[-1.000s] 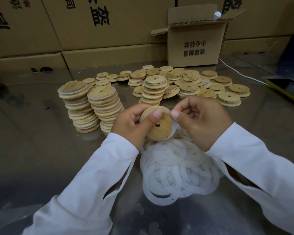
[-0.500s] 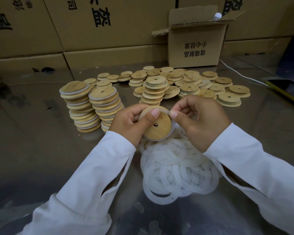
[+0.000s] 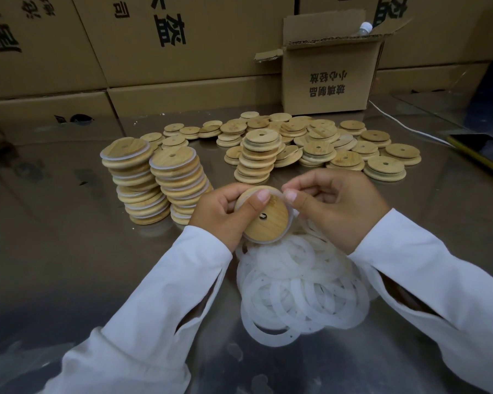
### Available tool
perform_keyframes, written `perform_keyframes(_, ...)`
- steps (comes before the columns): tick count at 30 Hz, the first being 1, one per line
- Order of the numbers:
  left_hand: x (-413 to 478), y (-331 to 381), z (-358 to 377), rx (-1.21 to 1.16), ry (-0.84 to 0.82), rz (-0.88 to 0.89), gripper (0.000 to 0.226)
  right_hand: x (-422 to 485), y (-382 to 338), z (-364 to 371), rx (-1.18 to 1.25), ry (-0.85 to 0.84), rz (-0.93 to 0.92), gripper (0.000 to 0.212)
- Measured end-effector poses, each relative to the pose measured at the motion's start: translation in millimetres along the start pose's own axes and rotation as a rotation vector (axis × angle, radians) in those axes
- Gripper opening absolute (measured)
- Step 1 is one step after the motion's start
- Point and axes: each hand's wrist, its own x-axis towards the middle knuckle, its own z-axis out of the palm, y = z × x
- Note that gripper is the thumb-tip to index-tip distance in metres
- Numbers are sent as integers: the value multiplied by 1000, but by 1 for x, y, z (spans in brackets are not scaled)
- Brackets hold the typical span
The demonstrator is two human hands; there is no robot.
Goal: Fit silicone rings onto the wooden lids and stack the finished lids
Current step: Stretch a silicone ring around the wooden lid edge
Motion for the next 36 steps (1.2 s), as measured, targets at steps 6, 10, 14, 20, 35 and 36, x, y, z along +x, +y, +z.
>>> perform_keyframes(6, 1, 0, -1, 3, 17, -19, 25, 0, 0, 2, -25, 7, -1, 18)
perform_keyframes(10, 1, 0, -1, -3, -2, -16, 28, 0, 0, 2, -46, 23, -12, 21)
perform_keyframes(14, 0, 3, 0, -2, -12, 14, 27, 0, -1, 3, -56, 4, -23, 22)
perform_keyframes(20, -1, 5, 0, 5, -3, 32, 24, -1, -1, 3, -44, -36, -16, 22)
perform_keyframes(35, 0, -4, 1, -60, 50, -150, 24, 5, 7, 0, 57, -21, 156, 6)
perform_keyframes(36, 1, -4, 1, -63, 65, -151, 25, 4, 8, 2, 10, -67, 154, 5)
